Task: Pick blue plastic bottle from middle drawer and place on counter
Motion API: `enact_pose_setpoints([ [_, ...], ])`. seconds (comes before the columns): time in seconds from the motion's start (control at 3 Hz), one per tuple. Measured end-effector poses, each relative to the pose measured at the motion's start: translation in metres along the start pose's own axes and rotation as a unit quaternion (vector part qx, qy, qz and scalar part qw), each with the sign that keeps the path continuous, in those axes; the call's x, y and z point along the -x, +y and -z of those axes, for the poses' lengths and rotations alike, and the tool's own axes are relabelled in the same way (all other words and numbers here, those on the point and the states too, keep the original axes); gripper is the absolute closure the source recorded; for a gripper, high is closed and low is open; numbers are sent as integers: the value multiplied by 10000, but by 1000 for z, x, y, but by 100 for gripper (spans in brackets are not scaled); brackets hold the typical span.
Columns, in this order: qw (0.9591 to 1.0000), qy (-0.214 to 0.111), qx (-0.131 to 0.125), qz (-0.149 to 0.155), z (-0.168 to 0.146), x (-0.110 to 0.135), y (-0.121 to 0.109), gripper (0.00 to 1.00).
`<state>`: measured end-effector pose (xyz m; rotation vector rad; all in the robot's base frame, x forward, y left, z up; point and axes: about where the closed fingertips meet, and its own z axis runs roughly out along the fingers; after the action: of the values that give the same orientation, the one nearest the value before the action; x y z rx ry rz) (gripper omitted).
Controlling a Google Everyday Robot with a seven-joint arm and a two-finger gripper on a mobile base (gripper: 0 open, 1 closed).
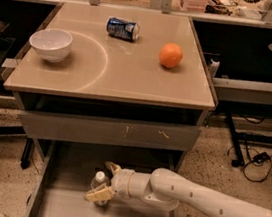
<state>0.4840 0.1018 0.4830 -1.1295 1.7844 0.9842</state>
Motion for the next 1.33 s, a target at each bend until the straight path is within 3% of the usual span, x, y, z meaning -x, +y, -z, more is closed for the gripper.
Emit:
enact_pose_setpoints([
  [1.0, 10000, 0, -1, 0, 0, 0, 0, 89],
  [1.33, 9999, -37, -92, -46, 7, 10, 5, 100],
])
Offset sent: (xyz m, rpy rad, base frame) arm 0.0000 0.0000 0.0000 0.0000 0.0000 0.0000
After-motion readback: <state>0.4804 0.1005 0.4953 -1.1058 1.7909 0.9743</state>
